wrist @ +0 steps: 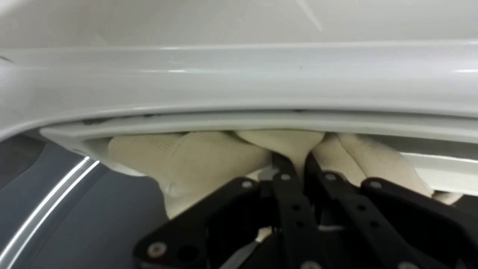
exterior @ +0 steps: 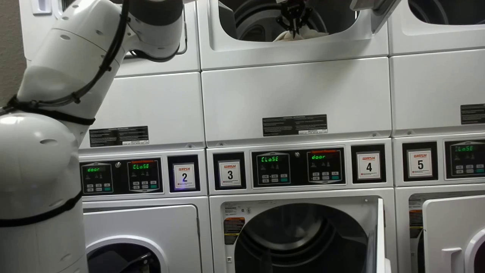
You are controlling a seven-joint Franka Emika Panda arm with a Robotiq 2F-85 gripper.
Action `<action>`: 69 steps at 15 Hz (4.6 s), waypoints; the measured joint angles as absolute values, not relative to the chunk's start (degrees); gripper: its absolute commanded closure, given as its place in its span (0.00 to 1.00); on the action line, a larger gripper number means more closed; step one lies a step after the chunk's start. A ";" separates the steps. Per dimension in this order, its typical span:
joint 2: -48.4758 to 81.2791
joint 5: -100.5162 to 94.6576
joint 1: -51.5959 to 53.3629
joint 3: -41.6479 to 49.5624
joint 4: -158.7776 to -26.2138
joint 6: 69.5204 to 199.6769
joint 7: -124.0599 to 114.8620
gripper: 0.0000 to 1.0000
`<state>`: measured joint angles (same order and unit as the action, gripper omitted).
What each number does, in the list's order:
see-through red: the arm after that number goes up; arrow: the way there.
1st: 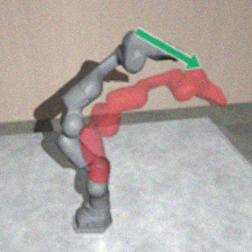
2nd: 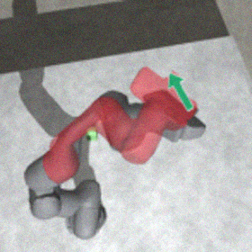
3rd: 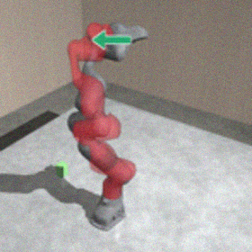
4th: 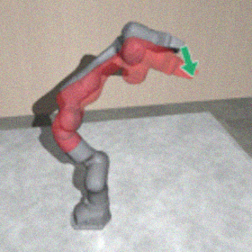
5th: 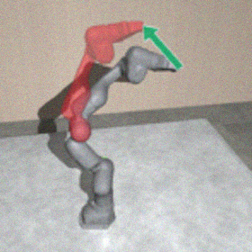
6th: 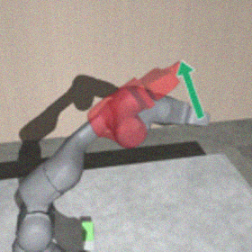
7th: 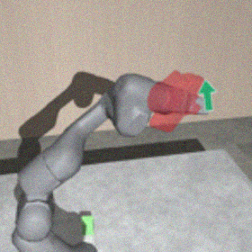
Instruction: Remove the item of clothing from the upper middle dryer and place it inside the bottom right dryer
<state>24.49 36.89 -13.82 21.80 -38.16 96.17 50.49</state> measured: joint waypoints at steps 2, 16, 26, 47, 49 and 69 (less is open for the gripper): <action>23.07 36.24 -14.07 22.60 -37.29 94.45 50.10 0.93; 16.58 21.64 -17.42 28.26 -39.47 61.50 50.68 0.93; 16.43 2.41 -11.34 28.29 -62.83 72.49 51.79 0.93; 4.19 -6.66 -13.33 17.83 -121.70 120.85 51.23 0.95; 4.26 -6.66 -13.37 17.73 -124.20 124.99 51.17 0.95; 8.89 -2.33 -13.42 15.25 -122.00 133.55 47.19 0.97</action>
